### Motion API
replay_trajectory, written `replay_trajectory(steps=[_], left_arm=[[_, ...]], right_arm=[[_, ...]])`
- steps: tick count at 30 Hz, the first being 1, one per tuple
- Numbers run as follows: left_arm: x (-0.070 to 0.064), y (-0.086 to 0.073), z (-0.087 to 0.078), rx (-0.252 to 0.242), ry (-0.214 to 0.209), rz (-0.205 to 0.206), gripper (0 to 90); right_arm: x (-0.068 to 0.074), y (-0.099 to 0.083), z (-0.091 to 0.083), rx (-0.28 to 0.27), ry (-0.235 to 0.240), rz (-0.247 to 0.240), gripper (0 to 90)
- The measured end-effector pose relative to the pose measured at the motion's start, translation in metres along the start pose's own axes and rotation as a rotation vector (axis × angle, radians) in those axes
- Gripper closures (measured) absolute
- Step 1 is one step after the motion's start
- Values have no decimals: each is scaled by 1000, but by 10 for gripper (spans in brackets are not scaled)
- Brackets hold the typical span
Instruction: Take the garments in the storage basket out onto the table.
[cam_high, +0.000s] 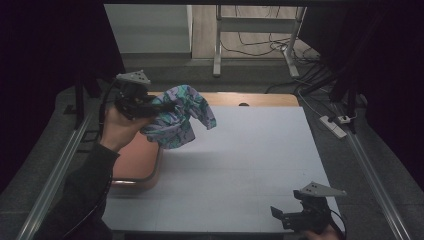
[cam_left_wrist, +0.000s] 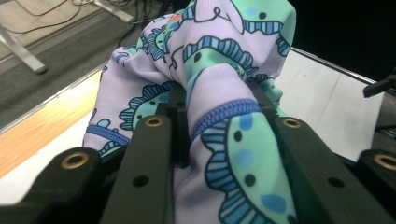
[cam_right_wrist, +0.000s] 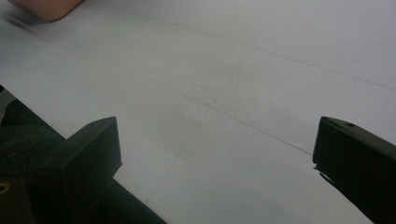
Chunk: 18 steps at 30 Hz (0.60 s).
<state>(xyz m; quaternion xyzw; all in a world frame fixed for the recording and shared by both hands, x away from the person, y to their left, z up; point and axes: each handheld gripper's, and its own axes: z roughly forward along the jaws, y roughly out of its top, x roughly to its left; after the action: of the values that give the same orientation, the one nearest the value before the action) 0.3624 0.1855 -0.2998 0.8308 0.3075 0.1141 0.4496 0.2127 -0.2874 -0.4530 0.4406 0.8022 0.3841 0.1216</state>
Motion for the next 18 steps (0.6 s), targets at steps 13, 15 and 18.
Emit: replay_trajectory(steps=[13, 15, 18], left_arm=[[-26, 24, 43, 3, -81, 46, 699], [-29, 25, 51, 14, -86, 53, 698], [-31, 24, 59, 27, -86, 56, 697]], right_arm=[[0, 0, 0, -2, 3, 1, 12], [0, 0, 0, -2, 4, 1, 12], [0, 0, 0, -2, 5, 1, 12]])
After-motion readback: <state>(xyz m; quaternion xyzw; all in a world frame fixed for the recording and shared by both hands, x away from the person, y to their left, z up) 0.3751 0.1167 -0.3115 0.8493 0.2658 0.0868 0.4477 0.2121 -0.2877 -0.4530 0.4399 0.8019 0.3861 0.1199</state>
